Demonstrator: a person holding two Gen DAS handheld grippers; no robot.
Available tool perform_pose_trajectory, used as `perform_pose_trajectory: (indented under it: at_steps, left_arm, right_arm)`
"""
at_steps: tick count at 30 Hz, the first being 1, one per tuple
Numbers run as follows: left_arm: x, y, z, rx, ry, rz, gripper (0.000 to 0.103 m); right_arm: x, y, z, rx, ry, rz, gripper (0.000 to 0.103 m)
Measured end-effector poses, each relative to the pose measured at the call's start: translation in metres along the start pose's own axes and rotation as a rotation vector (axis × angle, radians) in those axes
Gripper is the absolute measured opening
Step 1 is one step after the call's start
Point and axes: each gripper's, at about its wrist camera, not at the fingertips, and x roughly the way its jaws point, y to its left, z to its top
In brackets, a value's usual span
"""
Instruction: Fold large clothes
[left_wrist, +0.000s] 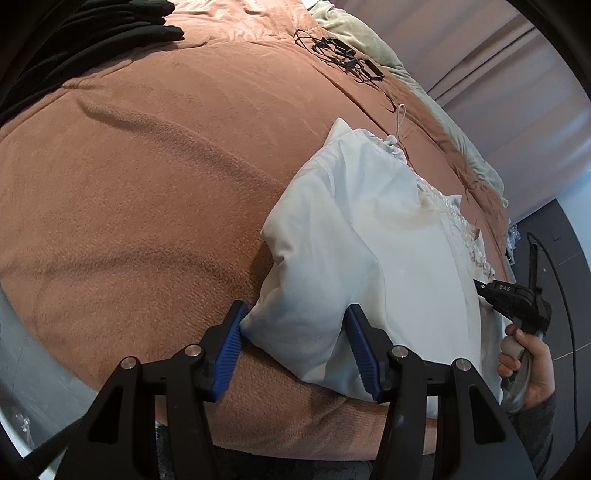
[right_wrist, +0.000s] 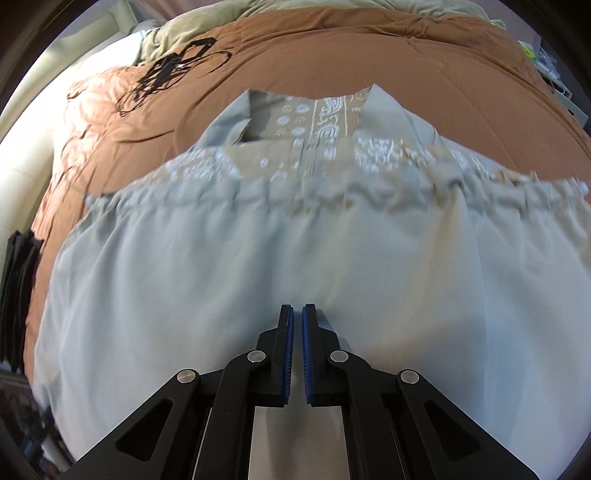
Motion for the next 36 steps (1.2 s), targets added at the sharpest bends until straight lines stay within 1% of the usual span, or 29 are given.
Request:
perform_pose_trajectory:
  at_steps: [5, 7, 9, 10, 11, 13, 14, 18, 19, 20, 21, 23, 26, 27, 29, 30, 32, 33, 35, 36]
  left_arm:
    - [-0.003, 0.003, 0.000, -0.016, 0.013, -0.017, 0.055]
    - [-0.005, 0.003, -0.001, -0.022, 0.027, -0.020, 0.055]
    - [-0.008, 0.005, -0.001, -0.035, 0.042, -0.033, 0.055]
    - [-0.009, 0.007, -0.002, -0.048, 0.051, -0.045, 0.055]
    - [-0.010, 0.009, -0.002, -0.060, 0.059, -0.054, 0.055]
    - [-0.010, 0.012, -0.004, -0.092, 0.068, -0.075, 0.055]
    - [-0.010, 0.012, -0.004, -0.100, 0.070, -0.080, 0.056]
    - [-0.001, 0.012, -0.005, -0.129, 0.093, -0.122, 0.056]
    - [0.002, 0.013, -0.005, -0.145, 0.095, -0.131, 0.056]
    - [0.004, 0.014, -0.003, -0.171, 0.091, -0.148, 0.056]
    - [0.006, 0.016, -0.002, -0.196, 0.089, -0.163, 0.056]
    - [0.009, 0.015, 0.000, -0.221, 0.089, -0.170, 0.056]
    - [0.008, 0.015, 0.001, -0.229, 0.081, -0.177, 0.055]
    - [0.007, 0.016, 0.001, -0.232, 0.076, -0.180, 0.055]
    - [0.003, 0.018, 0.000, -0.239, 0.059, -0.182, 0.045]
    - [0.001, 0.018, -0.001, -0.236, 0.053, -0.183, 0.042]
    - [-0.005, 0.015, 0.000, -0.216, 0.038, -0.202, 0.029]
    - [-0.010, 0.011, 0.001, -0.199, 0.026, -0.210, 0.027]
    - [-0.017, 0.001, 0.006, -0.165, 0.001, -0.212, 0.019]
    - [-0.022, -0.007, 0.008, -0.140, -0.017, -0.212, 0.018]
  right_arm:
    - [0.008, 0.005, 0.021, -0.011, 0.004, -0.027, 0.003]
    - [0.008, 0.005, 0.028, 0.000, 0.007, -0.024, 0.003]
    - [0.004, 0.002, 0.029, 0.017, 0.018, -0.006, 0.008]
    - [-0.002, 0.002, 0.026, 0.023, 0.017, 0.011, 0.017]
    - [-0.010, 0.002, 0.020, 0.023, 0.007, 0.037, 0.036]
    - [-0.024, 0.004, 0.011, 0.012, -0.021, 0.060, 0.056]
    - [-0.033, 0.005, 0.003, 0.003, -0.039, 0.066, 0.057]
    - [-0.059, 0.008, -0.029, -0.017, -0.059, 0.128, 0.056]
    - [-0.064, 0.009, -0.037, -0.021, -0.061, 0.145, 0.052]
    - [-0.068, 0.011, -0.044, -0.026, -0.062, 0.162, 0.046]
    - [-0.072, 0.012, -0.053, -0.033, -0.058, 0.178, 0.043]
    - [-0.075, 0.015, -0.069, -0.044, -0.044, 0.200, 0.034]
    - [-0.079, 0.017, -0.095, -0.043, -0.025, 0.224, 0.027]
    - [-0.080, 0.015, -0.102, -0.036, -0.017, 0.237, 0.026]
    - [-0.080, 0.014, -0.116, -0.020, -0.006, 0.253, 0.022]
    - [-0.081, 0.014, -0.124, -0.013, 0.000, 0.250, 0.021]
    - [-0.088, 0.014, -0.143, -0.001, -0.003, 0.215, 0.018]
    - [-0.090, 0.014, -0.149, 0.013, -0.011, 0.208, 0.018]
    - [-0.093, 0.017, -0.159, 0.008, -0.025, 0.195, 0.016]
    - [-0.094, 0.018, -0.165, 0.002, -0.035, 0.178, 0.016]
